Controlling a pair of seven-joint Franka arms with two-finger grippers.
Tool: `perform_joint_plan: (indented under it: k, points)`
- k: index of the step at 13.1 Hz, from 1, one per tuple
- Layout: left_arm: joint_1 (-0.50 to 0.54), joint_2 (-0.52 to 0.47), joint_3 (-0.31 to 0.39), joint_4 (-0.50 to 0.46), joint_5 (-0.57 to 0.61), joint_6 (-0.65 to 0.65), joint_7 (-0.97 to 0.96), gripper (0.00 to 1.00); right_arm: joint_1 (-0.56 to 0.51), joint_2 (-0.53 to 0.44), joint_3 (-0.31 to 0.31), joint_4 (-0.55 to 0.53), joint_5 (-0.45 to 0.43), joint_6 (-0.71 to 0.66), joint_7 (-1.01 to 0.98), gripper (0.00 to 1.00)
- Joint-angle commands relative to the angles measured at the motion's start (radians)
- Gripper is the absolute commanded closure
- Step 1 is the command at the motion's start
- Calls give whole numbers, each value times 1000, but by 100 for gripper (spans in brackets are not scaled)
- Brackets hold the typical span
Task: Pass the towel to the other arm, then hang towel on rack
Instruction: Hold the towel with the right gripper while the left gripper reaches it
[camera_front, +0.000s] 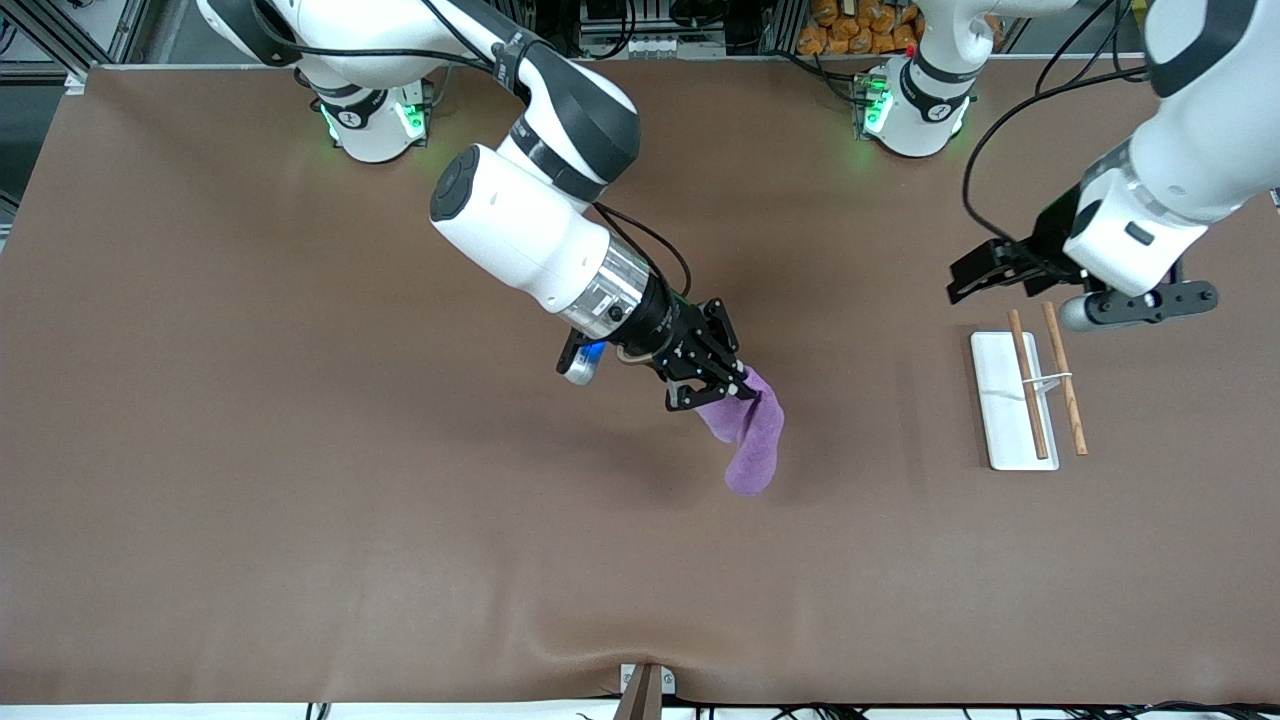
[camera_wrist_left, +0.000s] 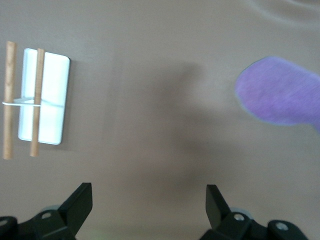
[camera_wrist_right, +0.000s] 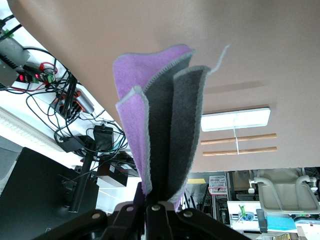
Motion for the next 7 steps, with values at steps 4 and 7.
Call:
perform_joint_plan:
  k: [4, 7]
  points:
    - [-60, 110, 5, 96, -80, 142, -177, 0, 29, 6, -21, 9, -8, 14, 29, 100]
    - [-87, 152, 5, 97, -126, 269, -280, 0, 38, 6, -21, 6, -45, 12, 29, 100]
